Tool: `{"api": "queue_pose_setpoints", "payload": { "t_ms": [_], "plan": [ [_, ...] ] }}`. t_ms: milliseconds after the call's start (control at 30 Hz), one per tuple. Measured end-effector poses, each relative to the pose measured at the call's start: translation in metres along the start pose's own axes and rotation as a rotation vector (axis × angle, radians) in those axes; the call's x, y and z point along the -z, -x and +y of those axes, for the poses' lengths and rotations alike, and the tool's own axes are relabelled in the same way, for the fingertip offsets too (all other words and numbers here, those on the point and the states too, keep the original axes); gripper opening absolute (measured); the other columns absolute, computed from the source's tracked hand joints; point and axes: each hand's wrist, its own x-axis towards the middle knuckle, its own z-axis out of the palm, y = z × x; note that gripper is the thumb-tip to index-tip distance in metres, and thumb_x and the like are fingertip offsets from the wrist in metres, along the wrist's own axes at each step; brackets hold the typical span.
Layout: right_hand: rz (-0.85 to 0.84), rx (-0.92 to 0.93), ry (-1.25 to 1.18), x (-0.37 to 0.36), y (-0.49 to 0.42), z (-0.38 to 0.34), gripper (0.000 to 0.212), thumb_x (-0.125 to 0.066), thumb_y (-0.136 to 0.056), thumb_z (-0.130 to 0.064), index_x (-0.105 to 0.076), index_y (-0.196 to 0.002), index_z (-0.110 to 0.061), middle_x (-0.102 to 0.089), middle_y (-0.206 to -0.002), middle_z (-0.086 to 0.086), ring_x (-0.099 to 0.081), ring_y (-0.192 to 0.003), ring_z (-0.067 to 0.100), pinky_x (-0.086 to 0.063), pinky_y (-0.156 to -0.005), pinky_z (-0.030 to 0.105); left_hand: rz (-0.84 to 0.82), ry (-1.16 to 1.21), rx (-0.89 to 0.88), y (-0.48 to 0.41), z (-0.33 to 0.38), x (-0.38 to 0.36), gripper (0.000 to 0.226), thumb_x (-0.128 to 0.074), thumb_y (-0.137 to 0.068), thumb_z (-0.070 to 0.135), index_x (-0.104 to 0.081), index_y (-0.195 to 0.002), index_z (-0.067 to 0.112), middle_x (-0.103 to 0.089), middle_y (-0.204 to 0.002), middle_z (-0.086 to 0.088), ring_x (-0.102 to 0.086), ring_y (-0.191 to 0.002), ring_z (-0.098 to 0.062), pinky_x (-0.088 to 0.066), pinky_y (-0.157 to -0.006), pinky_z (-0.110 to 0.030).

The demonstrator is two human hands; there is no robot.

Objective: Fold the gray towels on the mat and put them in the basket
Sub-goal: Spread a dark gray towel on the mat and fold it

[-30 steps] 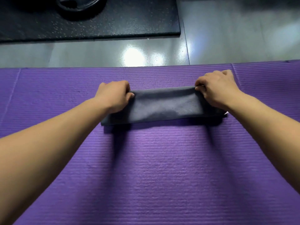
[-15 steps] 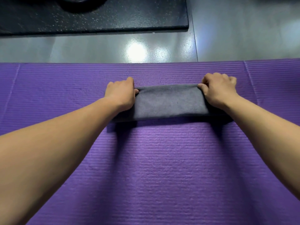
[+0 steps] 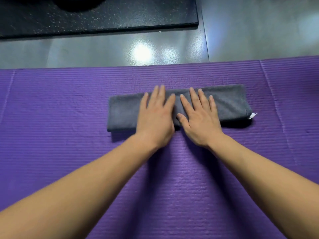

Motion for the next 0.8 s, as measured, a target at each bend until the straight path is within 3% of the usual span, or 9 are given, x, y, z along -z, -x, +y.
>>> {"api": "queue_pose_setpoints", "payload": {
  "t_ms": [100, 233, 333, 467, 567, 633, 800],
  "plan": [
    [-0.004, -0.004, -0.006, -0.001, 0.000, 0.000, 0.074, -0.012, -0.095, -0.061, -0.016, -0.161, -0.028, -0.003, -0.170, 0.005, 0.001, -0.156, 0.027, 0.003, -0.124, 0.054, -0.111, 0.003, 0.082, 0.011, -0.004, -0.022, 0.063, -0.026, -0.102, 0.038, -0.018, -0.161, 0.018, -0.007, -0.170, -0.012, -0.004, -0.157, -0.026, -0.003, -0.126, -0.051],
    [-0.008, -0.004, -0.010, -0.002, 0.000, 0.001, 0.072, -0.016, -0.097, -0.062, -0.012, -0.161, -0.030, 0.002, -0.170, 0.003, 0.005, -0.156, 0.025, 0.007, -0.124, 0.054, -0.070, -0.067, 0.169, 0.015, -0.044, -0.030, 0.079, -0.012, -0.097, 0.056, -0.015, -0.161, 0.011, -0.009, -0.170, -0.010, -0.004, -0.157, -0.023, -0.002, -0.127, -0.047],
    [-0.022, -0.007, -0.011, -0.001, 0.000, 0.001, 0.071, -0.014, -0.097, -0.062, -0.011, -0.161, -0.031, 0.004, -0.170, 0.002, 0.007, -0.156, 0.025, 0.008, -0.124, 0.054, -0.067, -0.099, 0.199, 0.024, -0.082, -0.026, 0.081, -0.010, -0.096, 0.057, -0.013, -0.162, 0.010, -0.008, -0.170, -0.010, -0.003, -0.157, -0.022, -0.001, -0.127, -0.044],
    [-0.021, -0.006, 0.004, -0.001, -0.001, 0.000, 0.071, -0.013, -0.097, -0.062, -0.009, -0.161, -0.031, 0.004, -0.170, 0.003, 0.007, -0.156, 0.026, 0.008, -0.123, 0.054, -0.104, -0.165, 0.332, 0.026, -0.093, -0.018, 0.072, -0.019, -0.101, 0.044, -0.009, -0.161, 0.007, -0.003, -0.170, -0.013, 0.003, -0.157, -0.026, 0.005, -0.125, -0.052],
    [-0.012, -0.015, 0.013, -0.001, 0.000, -0.001, 0.073, -0.012, -0.096, -0.062, -0.010, -0.161, -0.029, 0.002, -0.170, 0.004, 0.005, -0.156, 0.026, 0.006, -0.124, 0.054, -0.067, -0.111, 0.213, 0.016, -0.046, -0.016, 0.070, -0.036, -0.099, 0.031, -0.012, -0.162, 0.015, -0.001, -0.170, -0.014, 0.005, -0.157, -0.029, 0.010, -0.124, -0.054],
    [-0.018, 0.005, 0.023, 0.000, 0.001, -0.001, 0.074, -0.011, -0.095, -0.063, -0.010, -0.161, -0.029, 0.001, -0.170, 0.003, 0.005, -0.156, 0.026, 0.005, -0.124, 0.054, -0.095, -0.048, 0.134, 0.016, -0.021, -0.022, 0.065, -0.032, -0.103, 0.034, -0.008, -0.163, 0.023, 0.002, -0.170, -0.011, 0.007, -0.157, -0.027, 0.006, -0.125, -0.055],
    [-0.015, -0.039, 0.006, 0.008, 0.002, 0.045, 0.079, -0.010, -0.093, -0.066, -0.012, -0.161, -0.027, -0.003, -0.170, -0.001, 0.002, -0.156, 0.023, 0.004, -0.125, 0.049, -0.138, -0.068, 0.177, 0.021, -0.033, -0.030, 0.065, -0.019, -0.104, 0.051, -0.001, -0.162, 0.030, 0.008, -0.171, 0.000, 0.012, -0.156, -0.022, 0.008, -0.122, -0.059]
  ]
}}
